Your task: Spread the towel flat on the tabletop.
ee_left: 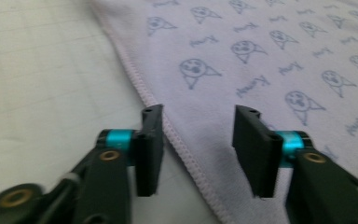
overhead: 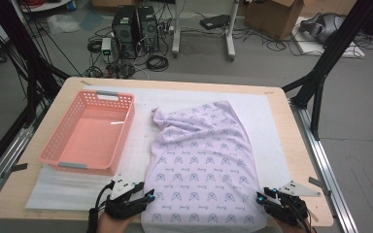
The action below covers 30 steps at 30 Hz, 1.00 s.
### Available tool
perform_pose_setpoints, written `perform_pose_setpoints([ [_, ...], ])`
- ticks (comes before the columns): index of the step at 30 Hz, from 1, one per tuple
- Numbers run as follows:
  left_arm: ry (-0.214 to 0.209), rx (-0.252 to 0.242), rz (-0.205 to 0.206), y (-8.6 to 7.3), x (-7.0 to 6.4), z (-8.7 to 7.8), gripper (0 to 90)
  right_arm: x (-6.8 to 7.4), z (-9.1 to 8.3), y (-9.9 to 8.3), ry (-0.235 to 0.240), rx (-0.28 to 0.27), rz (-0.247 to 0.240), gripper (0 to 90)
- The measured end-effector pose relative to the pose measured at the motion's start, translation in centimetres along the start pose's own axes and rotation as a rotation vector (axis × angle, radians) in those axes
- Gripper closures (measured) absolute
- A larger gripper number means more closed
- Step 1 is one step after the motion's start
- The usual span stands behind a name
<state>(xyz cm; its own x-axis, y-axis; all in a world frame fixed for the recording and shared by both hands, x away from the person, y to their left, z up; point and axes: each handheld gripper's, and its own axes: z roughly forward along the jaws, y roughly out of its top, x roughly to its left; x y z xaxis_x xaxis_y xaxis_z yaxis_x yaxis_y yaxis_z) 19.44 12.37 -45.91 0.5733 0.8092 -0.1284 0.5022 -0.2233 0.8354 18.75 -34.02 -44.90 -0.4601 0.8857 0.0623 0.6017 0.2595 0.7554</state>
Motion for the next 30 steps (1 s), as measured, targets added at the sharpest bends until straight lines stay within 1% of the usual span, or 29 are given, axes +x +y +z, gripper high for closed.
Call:
perform_pose_setpoints([
  [1, 0.003, -0.008, 0.056, -0.2, -0.4, 0.0, 77.6, -0.1, 0.0, 0.0, 0.005, -0.003, 0.005, 80.6],
  [2, 0.017, -0.017, 0.086, -0.4, -0.7, 0.0, 84.7, -0.1, -0.1, -0.1, 0.042, 0.002, 0.007, 86.9],
  [3, 0.021, -0.014, 0.079, -0.4, -0.9, -0.1, 86.0, -0.1, -0.2, -0.1, 0.045, 0.005, 0.008, 87.7],
  [4, 0.017, -0.007, 0.066, -0.4, -1.0, -0.3, 86.3, 0.0, -0.3, -0.2, 0.047, 0.005, -0.001, 88.3],
  [5, 0.014, -0.003, 0.059, -0.5, -1.0, -0.6, 86.5, -0.1, -0.5, -0.3, 0.056, 0.008, 0.003, 88.5],
  [7, 0.004, -0.003, 0.044, -0.8, -0.8, -1.3, 86.6, -0.1, -1.0, -0.6, 0.068, 0.01, 0.006, 88.6],
  [9, -0.014, -0.004, 0.025, -1.3, -0.7, -2.3, 86.6, -0.1, -1.7, -0.9, 0.082, 0.006, 0.002, 88.7],
  [11, -0.037, 0.0, 0.025, -1.7, -0.8, -3.3, 86.6, 0.1, -2.4, -1.2, 0.102, 0.007, -0.011, 88.7],
  [14, -0.067, 0.018, 0.051, -2.5, -1.3, -4.6, 86.4, 0.8, -3.6, -2.0, 0.128, 0.019, -0.041, 88.6],
  [15, -0.075, 0.02, 0.054, -2.7, -1.4, -4.7, 86.0, 1.0, -3.9, -2.2, 0.129, 0.024, -0.053, 88.5],
  [16, -0.079, 0.019, 0.048, -2.8, -1.4, -4.8, 84.3, 1.2, -4.0, -2.4, 0.132, 0.026, -0.055, 87.1],
  [17, -0.075, 0.014, 0.036, -2.7, -1.2, -4.7, 78.0, 1.3, -4.0, -2.5, 0.136, 0.028, -0.055, 84.3],
  [18, -0.071, 0.005, 0.014, -2.5, -1.1, -4.5, 68.5, 1.3, -3.9, -2.4, 0.141, 0.03, -0.043, 77.4],
  [19, -0.072, -0.004, -0.008, -2.3, -0.9, -4.3, 61.0, 1.3, -3.7, -2.2, 0.137, 0.019, -0.033, 71.0],
  [20, -0.07, -0.019, -0.021, -2.1, -0.7, -4.1, 58.1, 1.3, -3.6, -2.0, 0.131, 0.007, -0.02, 67.9],
  [22, -0.056, -0.039, -0.027, -1.6, -0.4, -3.7, 55.1, 1.3, -3.2, -1.4, 0.11, -0.017, -0.019, 64.1],
  [23, -0.043, -0.044, -0.028, -1.3, -0.2, -3.5, 53.5, 1.3, -2.9, -1.1, 0.095, -0.025, -0.021, 63.1],
  [25, -0.024, -0.047, -0.044, -0.7, 0.4, -2.8, 52.3, 1.1, -2.1, -0.6, 0.061, -0.03, -0.025, 62.4],
  [26, -0.017, -0.045, -0.047, -0.4, 0.7, -2.4, 51.7, 0.9, -1.6, -0.3, 0.045, -0.03, -0.024, 61.9],
  [28, -0.009, -0.028, -0.069, 0.3, 1.2, -1.3, 51.3, 0.5, -0.7, 0.2, 0.039, -0.024, -0.007, 62.0],
  [29, -0.011, -0.023, -0.078, 0.5, 1.2, -0.8, 51.0, 0.4, -0.1, 0.4, 0.029, -0.017, -0.005, 62.6],
  [30, -0.013, -0.012, -0.074, 0.7, 1.2, -0.3, 51.0, 0.4, 0.2, 0.5, 0.027, -0.009, -0.006, 63.8],
])
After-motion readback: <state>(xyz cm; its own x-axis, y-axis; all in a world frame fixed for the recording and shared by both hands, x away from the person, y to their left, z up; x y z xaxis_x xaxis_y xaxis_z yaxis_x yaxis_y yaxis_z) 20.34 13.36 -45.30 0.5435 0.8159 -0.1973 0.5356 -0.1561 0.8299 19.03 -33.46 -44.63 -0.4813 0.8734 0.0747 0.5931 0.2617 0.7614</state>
